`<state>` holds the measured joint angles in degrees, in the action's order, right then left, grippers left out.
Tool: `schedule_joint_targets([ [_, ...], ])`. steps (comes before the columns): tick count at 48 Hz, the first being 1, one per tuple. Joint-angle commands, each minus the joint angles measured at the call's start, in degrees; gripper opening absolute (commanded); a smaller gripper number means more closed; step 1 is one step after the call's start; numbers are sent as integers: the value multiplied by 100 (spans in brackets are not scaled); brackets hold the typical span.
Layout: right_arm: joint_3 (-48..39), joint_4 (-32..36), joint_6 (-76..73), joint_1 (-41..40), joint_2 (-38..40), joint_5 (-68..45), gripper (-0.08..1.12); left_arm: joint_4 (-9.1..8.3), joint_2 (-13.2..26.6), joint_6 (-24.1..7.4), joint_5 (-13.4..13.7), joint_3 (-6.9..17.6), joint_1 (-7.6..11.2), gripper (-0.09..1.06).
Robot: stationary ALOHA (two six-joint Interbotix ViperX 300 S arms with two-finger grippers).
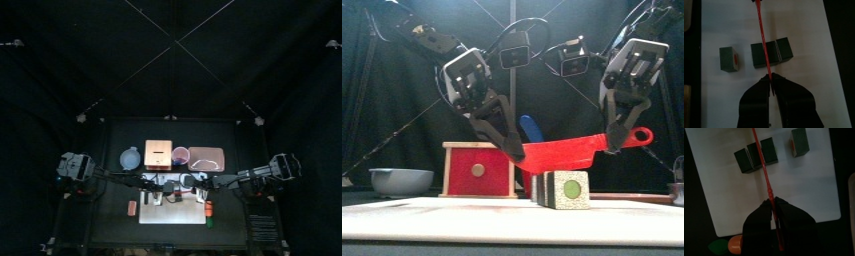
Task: Place sushi on board then cut the sushi with the knife then place the pieces on the plate
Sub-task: Cut the sushi into 4 pieces
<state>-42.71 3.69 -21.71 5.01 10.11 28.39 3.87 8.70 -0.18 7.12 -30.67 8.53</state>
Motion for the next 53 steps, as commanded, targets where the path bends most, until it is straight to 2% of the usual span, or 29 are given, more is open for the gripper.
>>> schedule_joint_targets([
  [1,132,26,-35,-176,88,-18,37,-9,-53,-9,-26,88,53,48],
  [53,176,-18,-35,-132,88,-70,37,-141,-237,-26,18,88,-18,48],
])
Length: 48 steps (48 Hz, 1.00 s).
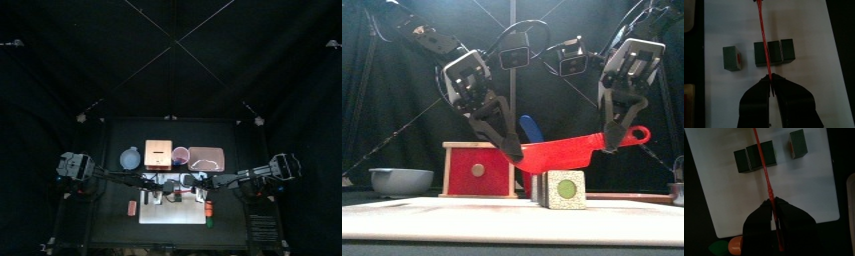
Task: Place sushi on board then cut the sushi with the knife then place the pieces on the plate
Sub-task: Cut the sushi into 4 pieces
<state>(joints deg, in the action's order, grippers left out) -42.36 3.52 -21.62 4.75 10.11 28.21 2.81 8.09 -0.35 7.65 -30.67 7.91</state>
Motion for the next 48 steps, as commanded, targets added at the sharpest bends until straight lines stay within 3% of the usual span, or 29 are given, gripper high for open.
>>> schedule_joint_targets([
  [1,141,0,-44,-105,88,-53,37,-35,-176,-9,-35,88,44,48],
  [48,53,-167,-53,-62,-62,-114,37,-9,-79,9,-53,53,53,48],
])
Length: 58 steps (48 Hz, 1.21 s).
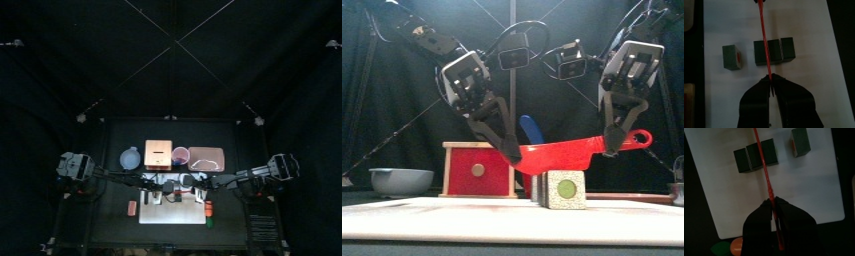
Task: Place sushi on board then cut the sushi with the knife then place the pieces on the plate
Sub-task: Cut the sushi into 4 pieces
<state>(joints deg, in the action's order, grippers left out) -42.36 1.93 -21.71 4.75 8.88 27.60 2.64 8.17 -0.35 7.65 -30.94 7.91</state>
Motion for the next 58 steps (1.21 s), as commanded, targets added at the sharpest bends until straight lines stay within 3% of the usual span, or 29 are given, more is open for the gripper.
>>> schedule_joint_targets([
  [1,62,-18,-44,-62,53,-53,37,9,-79,9,-53,79,44,48],
  [58,26,-185,-35,0,-580,-141,37,132,281,9,-62,88,44,48],
])
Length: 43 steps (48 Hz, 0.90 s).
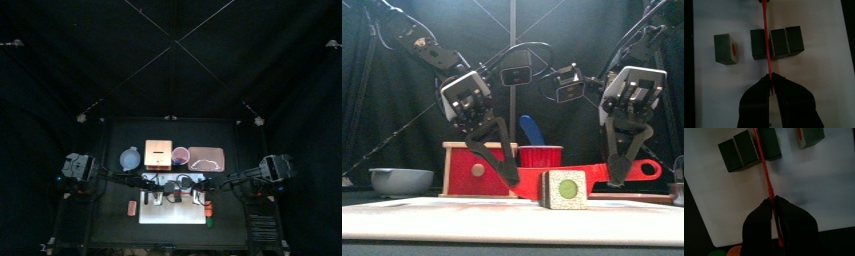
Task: Place sushi on board then cut the sushi with the knife then place the pieces on the plate
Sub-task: Cut the sushi into 4 pieces
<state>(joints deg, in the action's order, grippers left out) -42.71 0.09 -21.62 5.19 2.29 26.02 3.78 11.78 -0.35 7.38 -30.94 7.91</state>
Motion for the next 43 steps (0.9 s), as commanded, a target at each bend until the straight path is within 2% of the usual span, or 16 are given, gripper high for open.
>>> schedule_joint_targets([
  [1,44,0,-44,-44,79,18,37,9,-79,9,-26,88,44,48],
  [20,79,158,-35,-114,79,9,37,-9,-79,0,-35,114,-105,48],
  [43,114,149,-26,-149,220,26,37,-18,-185,-9,-18,141,-114,48],
])
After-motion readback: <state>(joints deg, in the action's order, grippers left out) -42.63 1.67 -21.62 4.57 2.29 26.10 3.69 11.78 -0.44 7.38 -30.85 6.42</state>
